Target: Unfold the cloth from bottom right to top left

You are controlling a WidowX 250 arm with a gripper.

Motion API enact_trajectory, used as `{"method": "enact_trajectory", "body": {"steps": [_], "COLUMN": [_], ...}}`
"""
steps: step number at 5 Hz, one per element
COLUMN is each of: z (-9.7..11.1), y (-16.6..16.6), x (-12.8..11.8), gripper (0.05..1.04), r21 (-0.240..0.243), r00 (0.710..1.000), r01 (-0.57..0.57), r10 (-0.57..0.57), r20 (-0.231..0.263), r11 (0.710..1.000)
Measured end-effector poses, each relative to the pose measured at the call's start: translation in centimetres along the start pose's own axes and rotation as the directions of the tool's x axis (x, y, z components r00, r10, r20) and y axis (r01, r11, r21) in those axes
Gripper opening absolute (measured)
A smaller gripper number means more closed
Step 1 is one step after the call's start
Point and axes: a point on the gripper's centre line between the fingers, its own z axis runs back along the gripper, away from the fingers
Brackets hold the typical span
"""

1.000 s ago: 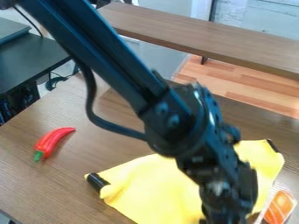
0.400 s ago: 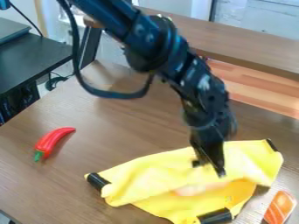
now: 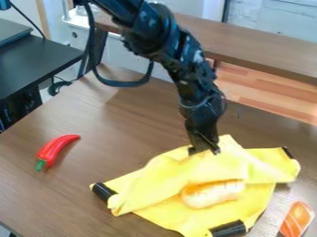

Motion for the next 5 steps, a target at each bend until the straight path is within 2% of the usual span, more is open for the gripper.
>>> {"method": "enact_trajectory", "body": {"steps": [2, 5], "z": [-1.0, -1.7], "y": [4.5, 8.7], "x": [0.4, 3.0], "gripper": [0.048, 0.048], "r21": [0.002, -0.024], "r00": [0.996, 0.995], "r01": [-0.074, -0.05], "r10": [0.074, 0.048], "r20": [-0.045, -0.091], "r11": [0.997, 0.998]}}
